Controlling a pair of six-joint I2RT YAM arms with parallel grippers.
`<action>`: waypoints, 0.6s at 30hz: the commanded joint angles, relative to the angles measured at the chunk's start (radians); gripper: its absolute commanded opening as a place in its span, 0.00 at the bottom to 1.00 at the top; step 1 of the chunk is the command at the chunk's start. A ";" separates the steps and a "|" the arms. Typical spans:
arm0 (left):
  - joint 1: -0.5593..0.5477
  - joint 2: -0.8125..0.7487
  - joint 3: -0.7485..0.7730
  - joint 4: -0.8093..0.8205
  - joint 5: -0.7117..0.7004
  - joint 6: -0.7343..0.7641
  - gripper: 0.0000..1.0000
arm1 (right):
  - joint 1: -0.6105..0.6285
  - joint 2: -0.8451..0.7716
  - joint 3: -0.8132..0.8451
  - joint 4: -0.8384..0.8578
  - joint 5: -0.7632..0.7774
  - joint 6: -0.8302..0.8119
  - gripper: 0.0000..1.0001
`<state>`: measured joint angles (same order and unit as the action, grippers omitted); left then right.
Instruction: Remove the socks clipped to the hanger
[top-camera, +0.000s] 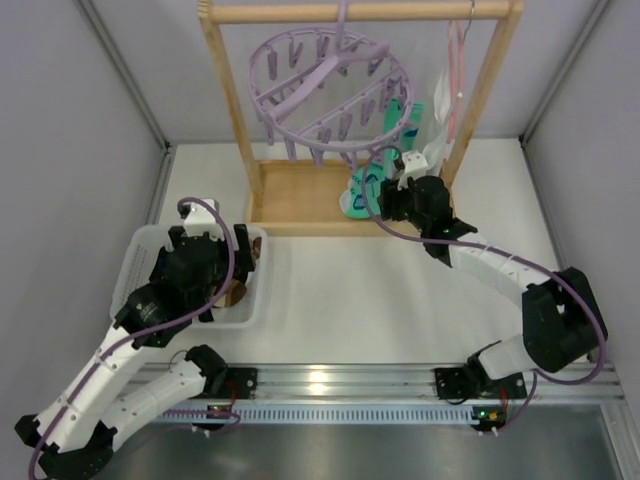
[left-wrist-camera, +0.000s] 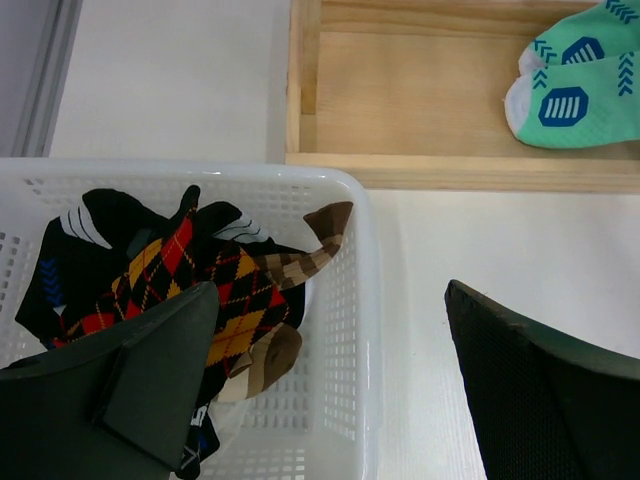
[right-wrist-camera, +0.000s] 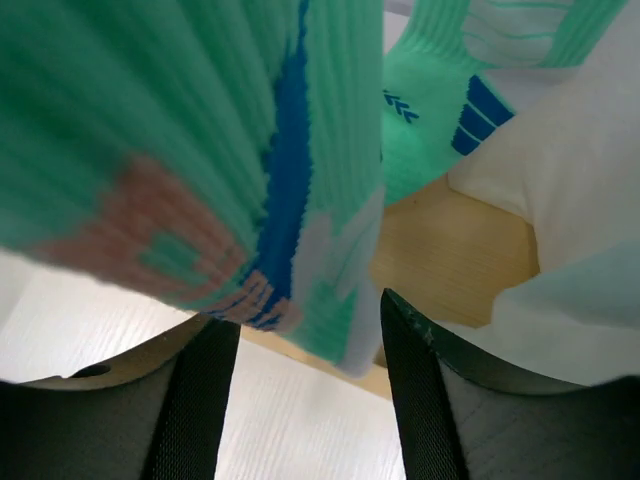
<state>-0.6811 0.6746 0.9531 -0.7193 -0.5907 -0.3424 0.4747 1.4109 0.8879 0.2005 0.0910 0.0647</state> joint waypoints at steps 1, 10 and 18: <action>0.006 -0.001 0.016 0.026 0.012 -0.013 0.98 | -0.011 0.052 0.052 0.147 -0.060 -0.029 0.55; 0.006 -0.032 0.165 0.024 0.064 -0.009 0.98 | 0.050 0.016 -0.101 0.421 -0.043 -0.037 0.18; 0.006 0.045 0.384 0.024 0.135 -0.023 0.98 | 0.119 -0.053 -0.191 0.547 0.006 -0.022 0.00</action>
<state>-0.6804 0.6735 1.2446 -0.7273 -0.5060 -0.3481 0.5442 1.4258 0.7181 0.5995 0.0746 0.0311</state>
